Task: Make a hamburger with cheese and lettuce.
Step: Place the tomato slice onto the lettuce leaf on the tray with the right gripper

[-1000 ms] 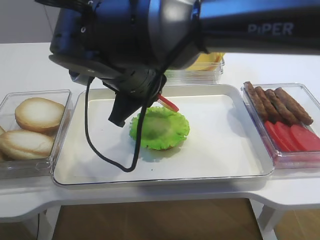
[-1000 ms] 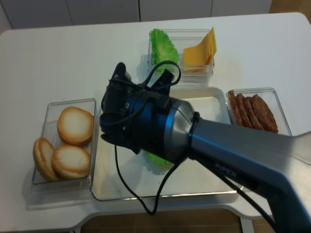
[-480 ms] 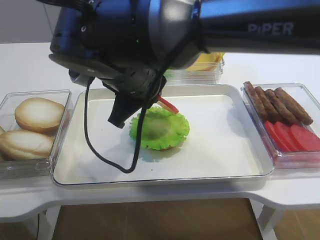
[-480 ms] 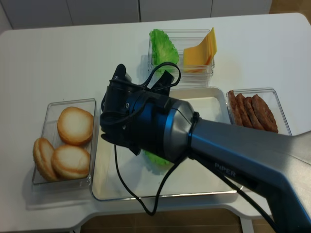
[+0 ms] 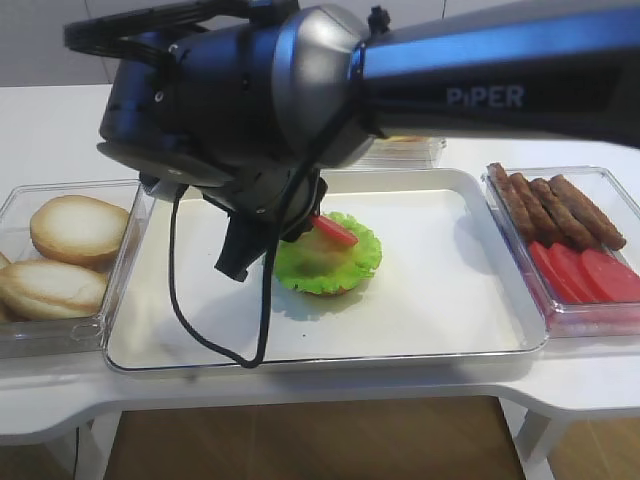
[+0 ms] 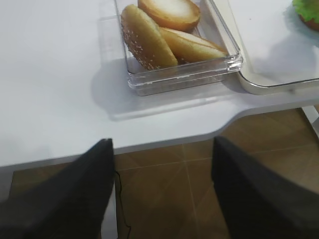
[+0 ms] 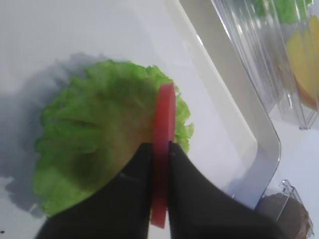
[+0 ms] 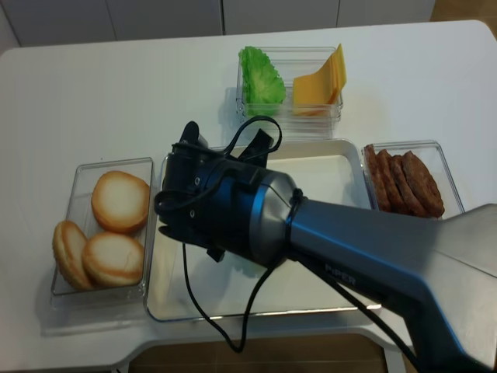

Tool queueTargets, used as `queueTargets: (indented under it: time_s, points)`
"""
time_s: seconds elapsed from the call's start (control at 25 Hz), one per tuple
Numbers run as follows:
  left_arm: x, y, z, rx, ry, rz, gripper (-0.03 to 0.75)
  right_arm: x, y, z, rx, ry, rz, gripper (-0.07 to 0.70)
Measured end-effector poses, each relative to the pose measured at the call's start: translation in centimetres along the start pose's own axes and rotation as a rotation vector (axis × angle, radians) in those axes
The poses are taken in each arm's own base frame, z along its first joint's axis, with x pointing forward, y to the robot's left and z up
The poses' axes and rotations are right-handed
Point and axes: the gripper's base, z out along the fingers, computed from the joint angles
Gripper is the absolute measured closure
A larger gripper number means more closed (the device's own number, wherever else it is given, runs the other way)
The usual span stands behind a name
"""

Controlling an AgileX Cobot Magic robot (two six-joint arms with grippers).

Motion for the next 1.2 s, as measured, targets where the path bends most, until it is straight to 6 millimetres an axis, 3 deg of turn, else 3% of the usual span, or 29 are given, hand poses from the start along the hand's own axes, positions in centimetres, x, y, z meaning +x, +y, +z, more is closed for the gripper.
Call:
queueTargets:
  time_s: [0.4, 0.68, 0.96, 1.2]
  points:
    - [0.0, 0.0, 0.0, 0.0, 0.0, 0.0, 0.257, 0.1, 0.5, 0.0, -0.054, 0.017, 0.016, 0.578]
    - [0.0, 0.0, 0.0, 0.0, 0.0, -0.001, 0.257, 0.2, 0.8, 0.1, -0.073, 0.025, 0.022, 0.431]
    - [0.0, 0.0, 0.0, 0.0, 0.0, -0.001, 0.257, 0.2, 1.1, 0.3, -0.087, 0.035, 0.024, 0.394]
    - [0.0, 0.0, 0.0, 0.0, 0.0, -0.002, 0.257, 0.2, 1.3, 0.3, -0.107, 0.041, 0.032, 0.264]
